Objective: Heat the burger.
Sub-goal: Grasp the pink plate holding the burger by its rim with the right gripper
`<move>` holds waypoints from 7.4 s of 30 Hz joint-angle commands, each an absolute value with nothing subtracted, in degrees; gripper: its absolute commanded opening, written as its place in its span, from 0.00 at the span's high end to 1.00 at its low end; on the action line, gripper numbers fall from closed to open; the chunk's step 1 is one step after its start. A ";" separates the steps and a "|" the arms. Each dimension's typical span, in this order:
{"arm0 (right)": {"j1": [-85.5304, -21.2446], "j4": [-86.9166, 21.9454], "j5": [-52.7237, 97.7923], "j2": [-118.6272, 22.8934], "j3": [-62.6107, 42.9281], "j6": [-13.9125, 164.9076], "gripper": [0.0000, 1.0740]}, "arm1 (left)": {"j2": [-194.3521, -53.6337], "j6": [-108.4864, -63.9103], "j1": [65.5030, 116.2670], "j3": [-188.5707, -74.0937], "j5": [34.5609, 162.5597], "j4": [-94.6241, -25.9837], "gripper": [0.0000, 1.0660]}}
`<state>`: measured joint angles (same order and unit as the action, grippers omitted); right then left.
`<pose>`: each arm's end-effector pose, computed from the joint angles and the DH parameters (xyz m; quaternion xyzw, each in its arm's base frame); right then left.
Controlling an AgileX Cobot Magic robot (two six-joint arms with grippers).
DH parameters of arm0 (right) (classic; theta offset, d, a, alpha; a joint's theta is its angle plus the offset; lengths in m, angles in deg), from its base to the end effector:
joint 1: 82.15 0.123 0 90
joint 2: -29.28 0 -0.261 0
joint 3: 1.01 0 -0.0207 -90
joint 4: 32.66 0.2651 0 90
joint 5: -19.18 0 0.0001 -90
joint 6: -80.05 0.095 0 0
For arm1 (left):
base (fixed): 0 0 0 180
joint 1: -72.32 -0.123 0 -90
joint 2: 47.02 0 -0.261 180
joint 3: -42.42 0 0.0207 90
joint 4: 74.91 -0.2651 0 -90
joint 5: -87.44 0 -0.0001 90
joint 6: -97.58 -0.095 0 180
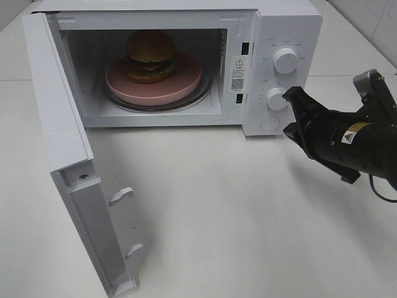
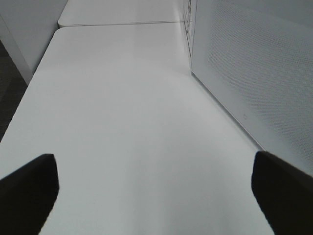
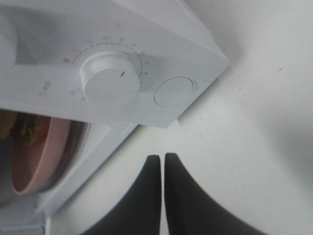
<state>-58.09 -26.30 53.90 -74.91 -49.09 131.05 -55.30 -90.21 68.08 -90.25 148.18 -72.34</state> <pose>0.2668 0.1126 0.1068 0.2527 0.8174 0.3126 0.4125 0.0340 -0.0012 0.2852 0.0273 0.8490 0.0330 0.5266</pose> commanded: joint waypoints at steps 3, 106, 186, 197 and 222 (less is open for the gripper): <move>-57.91 -24.35 39.41 -65.57 -49.09 107.61 1.00 | -54.26 -89.87 67.85 -90.08 147.43 -72.11 0.02; -45.48 -23.38 -38.63 -118.51 48.20 0.64 0.18 | -54.26 -89.87 67.85 -90.08 147.43 -72.11 0.02; -48.80 -21.77 -24.88 -125.45 48.20 6.71 0.29 | -54.26 -89.87 67.85 -90.08 147.43 -72.11 0.02; -48.80 -21.66 -24.65 -125.45 48.20 6.94 0.29 | -54.26 -89.87 67.85 -90.08 147.43 -72.11 0.02; -48.63 -23.32 -35.48 -125.22 48.20 9.35 1.00 | -54.26 -89.87 67.85 -90.08 147.43 -72.11 0.02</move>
<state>-48.23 -22.63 -29.63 -123.67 49.06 8.60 -55.30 -90.21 68.08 -90.25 148.18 -72.34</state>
